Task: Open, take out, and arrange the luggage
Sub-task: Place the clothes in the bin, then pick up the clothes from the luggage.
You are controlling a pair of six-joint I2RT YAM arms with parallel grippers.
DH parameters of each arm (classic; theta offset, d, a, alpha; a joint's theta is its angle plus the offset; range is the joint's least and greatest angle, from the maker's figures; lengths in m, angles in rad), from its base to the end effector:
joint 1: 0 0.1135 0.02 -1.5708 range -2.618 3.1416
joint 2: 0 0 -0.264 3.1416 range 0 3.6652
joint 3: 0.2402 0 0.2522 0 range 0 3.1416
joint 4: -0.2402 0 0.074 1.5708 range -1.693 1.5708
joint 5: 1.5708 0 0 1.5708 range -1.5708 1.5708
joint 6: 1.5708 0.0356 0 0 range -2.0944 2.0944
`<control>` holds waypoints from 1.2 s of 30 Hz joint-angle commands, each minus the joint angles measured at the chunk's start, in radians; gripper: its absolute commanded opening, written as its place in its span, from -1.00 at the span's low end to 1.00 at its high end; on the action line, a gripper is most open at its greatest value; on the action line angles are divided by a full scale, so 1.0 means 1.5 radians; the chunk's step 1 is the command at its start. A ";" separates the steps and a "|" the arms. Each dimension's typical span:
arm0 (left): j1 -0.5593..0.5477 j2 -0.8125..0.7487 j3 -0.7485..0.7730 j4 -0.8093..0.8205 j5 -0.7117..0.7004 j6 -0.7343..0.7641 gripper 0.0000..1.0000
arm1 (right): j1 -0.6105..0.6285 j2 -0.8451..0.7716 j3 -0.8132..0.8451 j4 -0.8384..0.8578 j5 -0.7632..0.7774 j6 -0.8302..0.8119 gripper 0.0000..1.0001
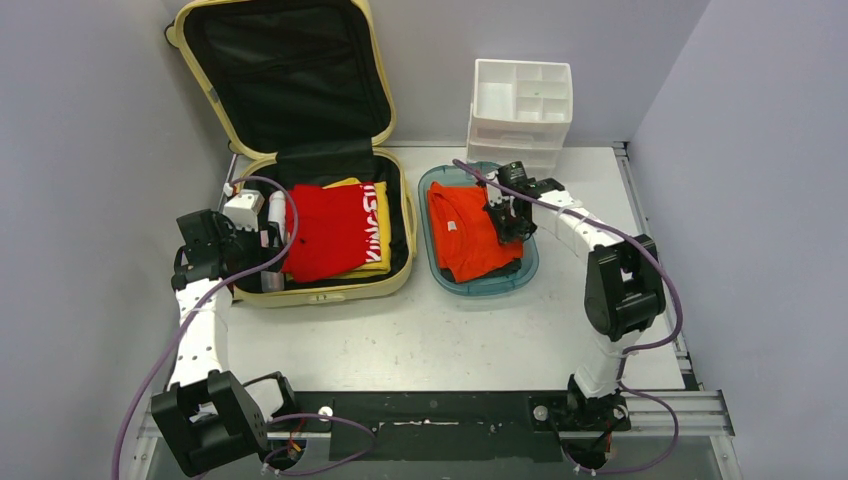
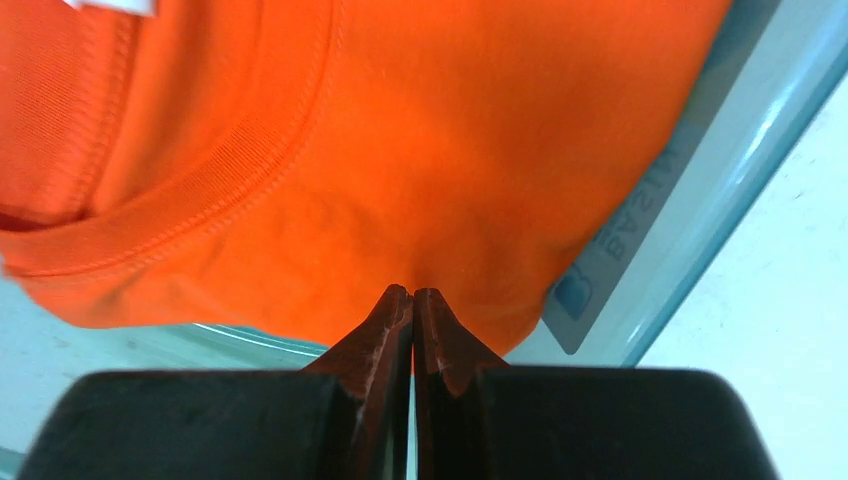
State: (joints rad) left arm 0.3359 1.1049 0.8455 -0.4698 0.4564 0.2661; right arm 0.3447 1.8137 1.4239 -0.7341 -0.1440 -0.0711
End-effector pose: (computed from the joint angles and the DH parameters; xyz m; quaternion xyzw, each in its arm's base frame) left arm 0.2247 0.0618 0.2739 0.0613 0.8918 -0.0792 0.4412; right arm 0.3560 0.1332 0.2337 -0.2163 0.9484 0.0996 0.2094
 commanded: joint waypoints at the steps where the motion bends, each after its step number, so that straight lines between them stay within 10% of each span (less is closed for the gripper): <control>1: 0.005 -0.014 0.002 0.023 0.011 0.004 0.49 | 0.008 -0.014 -0.035 0.047 0.060 -0.020 -1.00; 14: -0.016 0.009 0.046 0.011 0.007 0.043 0.78 | 0.021 -0.007 0.053 -0.035 0.010 -0.055 -1.00; 20: -0.157 0.072 0.116 -0.004 -0.081 0.066 0.94 | 0.031 -0.055 0.220 -0.074 0.034 -0.077 -0.86; 25: -0.307 0.141 0.186 -0.046 -0.132 0.108 0.95 | 0.042 -0.087 0.312 -0.037 -0.006 -0.123 -0.33; 27: -0.361 0.167 0.205 -0.061 -0.147 0.122 0.95 | 0.042 -0.101 0.323 0.006 -0.009 -0.116 0.85; 28: -0.386 0.178 0.214 -0.067 -0.149 0.128 0.95 | 0.041 -0.111 0.317 0.032 0.005 -0.101 0.98; 36: -0.493 0.240 0.206 -0.061 -0.140 0.137 0.95 | 0.017 -0.173 0.208 0.183 -0.063 -0.056 0.96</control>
State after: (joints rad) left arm -0.3740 1.4380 1.1332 -0.5621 0.2569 0.4587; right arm 0.3782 1.5528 1.7416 -0.5735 -0.1894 -0.1974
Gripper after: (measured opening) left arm 0.973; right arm 0.998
